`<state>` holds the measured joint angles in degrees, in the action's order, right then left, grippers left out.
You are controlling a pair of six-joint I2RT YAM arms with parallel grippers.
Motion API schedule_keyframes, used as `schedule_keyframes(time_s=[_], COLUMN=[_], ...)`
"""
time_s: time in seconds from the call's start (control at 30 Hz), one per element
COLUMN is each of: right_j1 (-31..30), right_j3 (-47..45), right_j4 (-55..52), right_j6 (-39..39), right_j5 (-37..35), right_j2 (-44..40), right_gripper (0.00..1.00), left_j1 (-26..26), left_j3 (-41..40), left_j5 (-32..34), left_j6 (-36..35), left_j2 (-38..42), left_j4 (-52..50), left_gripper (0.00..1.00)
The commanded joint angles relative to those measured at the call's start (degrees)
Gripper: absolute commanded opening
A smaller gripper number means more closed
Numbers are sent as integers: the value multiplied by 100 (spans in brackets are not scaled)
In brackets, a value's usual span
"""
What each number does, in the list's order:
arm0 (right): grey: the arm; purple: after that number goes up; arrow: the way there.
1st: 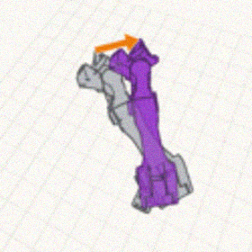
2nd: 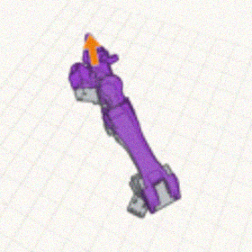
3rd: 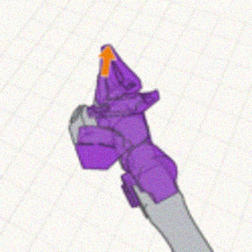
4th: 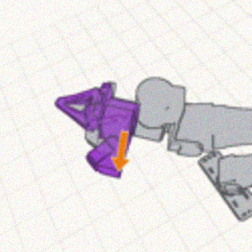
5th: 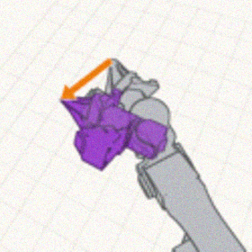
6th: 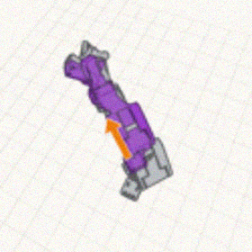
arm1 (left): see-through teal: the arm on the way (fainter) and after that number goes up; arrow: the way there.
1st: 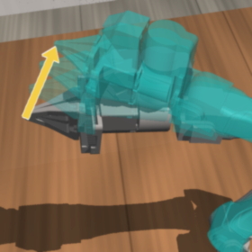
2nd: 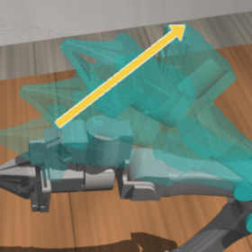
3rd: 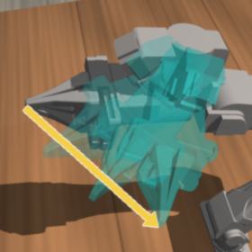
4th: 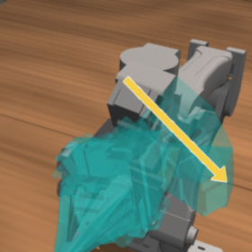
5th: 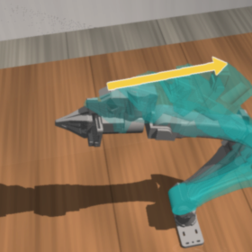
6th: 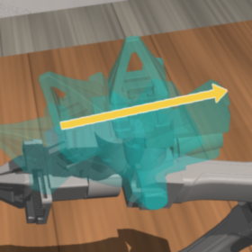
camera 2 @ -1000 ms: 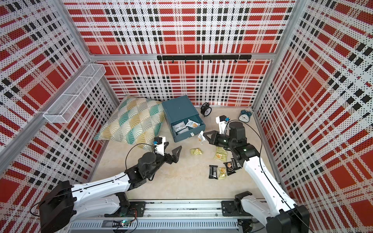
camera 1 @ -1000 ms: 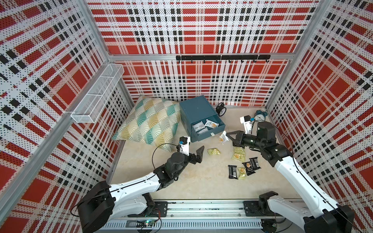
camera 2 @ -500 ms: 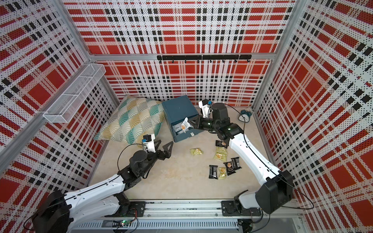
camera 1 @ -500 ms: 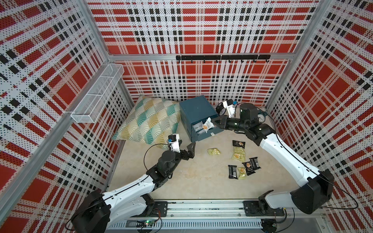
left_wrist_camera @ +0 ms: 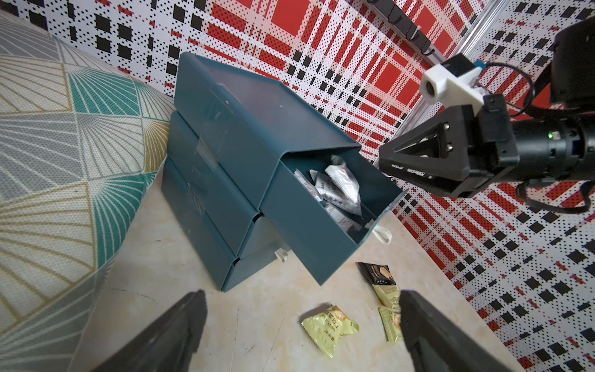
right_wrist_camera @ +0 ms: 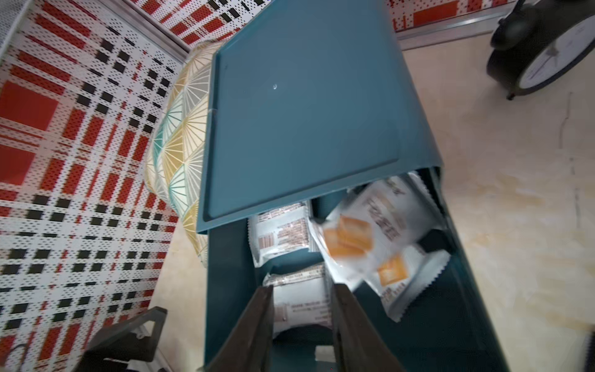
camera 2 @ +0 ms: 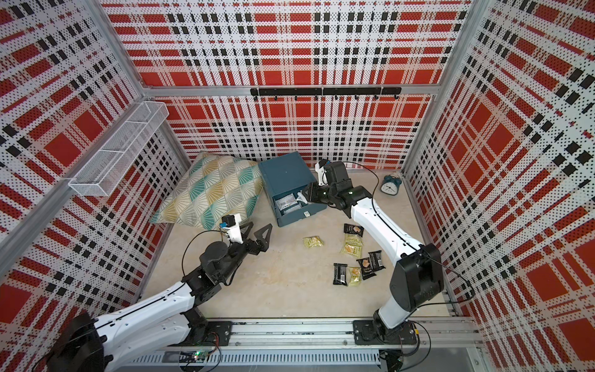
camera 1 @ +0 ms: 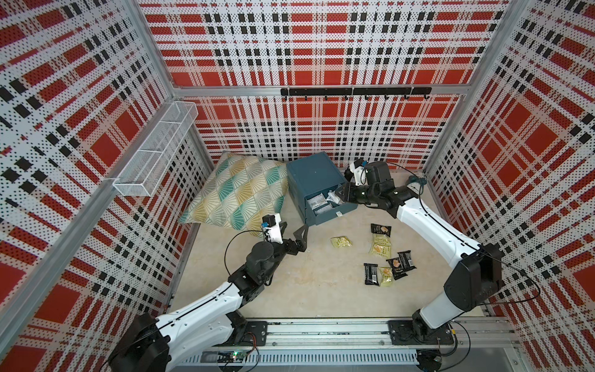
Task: Place the cookies into the drawer by color
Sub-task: Place the cookie in the drawer.
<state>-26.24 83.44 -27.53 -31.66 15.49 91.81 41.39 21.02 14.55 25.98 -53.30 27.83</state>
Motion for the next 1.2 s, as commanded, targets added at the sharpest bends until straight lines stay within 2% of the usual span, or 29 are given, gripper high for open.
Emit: schedule_keyframes(time_s=[0.0, 0.37, 0.57, 0.73, 0.83, 0.97, 1.17], right_j1=[21, 20, 21, 7, 5, -28, -104], right_j3=[-110, -1528, -2348, -2997, -3234, -3466, -3784], right_j4=[-170, 338, 631, 1020, 1192, 1426, 2252], right_j6=[312, 290, 258, 181, 118, 57, -380], right_j5=[-328, -309, -274, -196, -95, -41, 57], right_j2=[-302, -1422, -1981, -2235, -2214, -2244, -2167], right_gripper=[38, 44, 47, 47, 47, 47, 45], left_j1=[-65, -279, -951, -1776, -2140, -2438, -2637], left_j3=[-17, 519, 1386, 1871, 2428, 3587, 5533], left_j5=[-46, -450, -892, -1854, -2401, -2988, -2912], left_j6=[59, 374, 728, 1300, 1569, 1658, 900], left_j2=[75, 45, -421, -1083, -1561, -2148, -3238], left_j4=[16, -435, -1186, -963, -1176, -2196, -3992], left_gripper=[99, 99, 99, 99, 99, 97, 97])
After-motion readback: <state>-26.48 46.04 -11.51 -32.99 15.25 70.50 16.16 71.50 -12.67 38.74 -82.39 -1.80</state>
